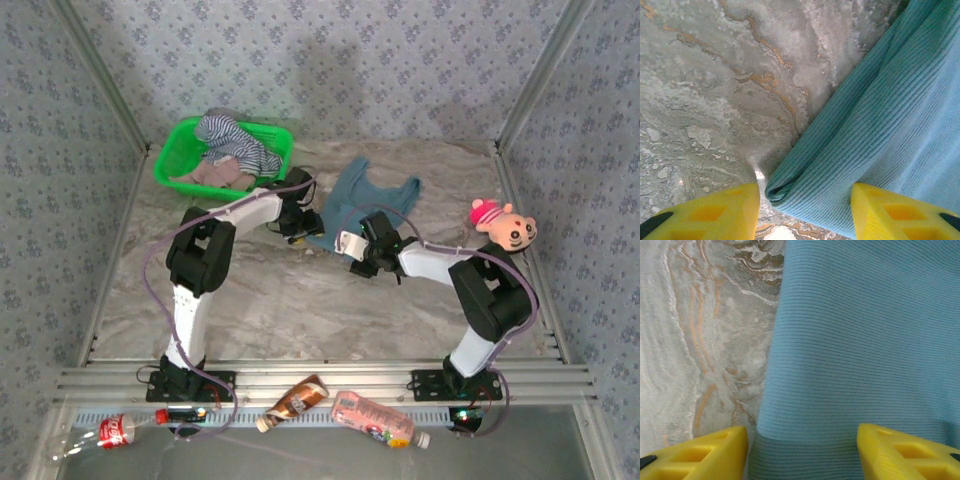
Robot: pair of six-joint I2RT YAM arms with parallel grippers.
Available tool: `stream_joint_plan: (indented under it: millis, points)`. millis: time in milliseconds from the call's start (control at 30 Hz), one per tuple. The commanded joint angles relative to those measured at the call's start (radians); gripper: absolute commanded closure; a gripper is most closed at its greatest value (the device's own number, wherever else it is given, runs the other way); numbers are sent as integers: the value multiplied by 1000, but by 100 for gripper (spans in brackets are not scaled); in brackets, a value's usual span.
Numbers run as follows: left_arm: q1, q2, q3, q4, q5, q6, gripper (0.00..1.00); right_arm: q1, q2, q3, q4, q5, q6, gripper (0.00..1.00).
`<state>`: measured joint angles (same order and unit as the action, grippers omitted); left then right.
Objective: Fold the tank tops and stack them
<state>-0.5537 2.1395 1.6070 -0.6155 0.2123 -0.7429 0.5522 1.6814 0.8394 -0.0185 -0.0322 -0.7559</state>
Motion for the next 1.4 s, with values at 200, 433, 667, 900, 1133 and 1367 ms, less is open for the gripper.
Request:
stream_joint_plan:
  millis: [200, 433, 667, 900, 1133, 1367]
  points:
    - [0, 36, 4, 16, 14, -13, 65, 2, 59, 24, -25, 36, -92, 58]
    - [2, 29, 50, -41, 4, 17, 88, 17, 59, 24, -45, 56, -93, 80]
    - [13, -23, 63, -164, -9, 82, 100, 45, 1, 33, -114, 22, -38, 94]
    - [31, -116, 8, -254, -1, 130, 100, 130, -82, 32, -234, -34, 62, 99]
    - [36, -265, -106, -410, 19, 173, 100, 258, -196, 56, -360, -190, 269, 100]
    - [47, -441, -172, -582, -20, 172, 100, 387, -228, 121, -404, -312, 445, 100]
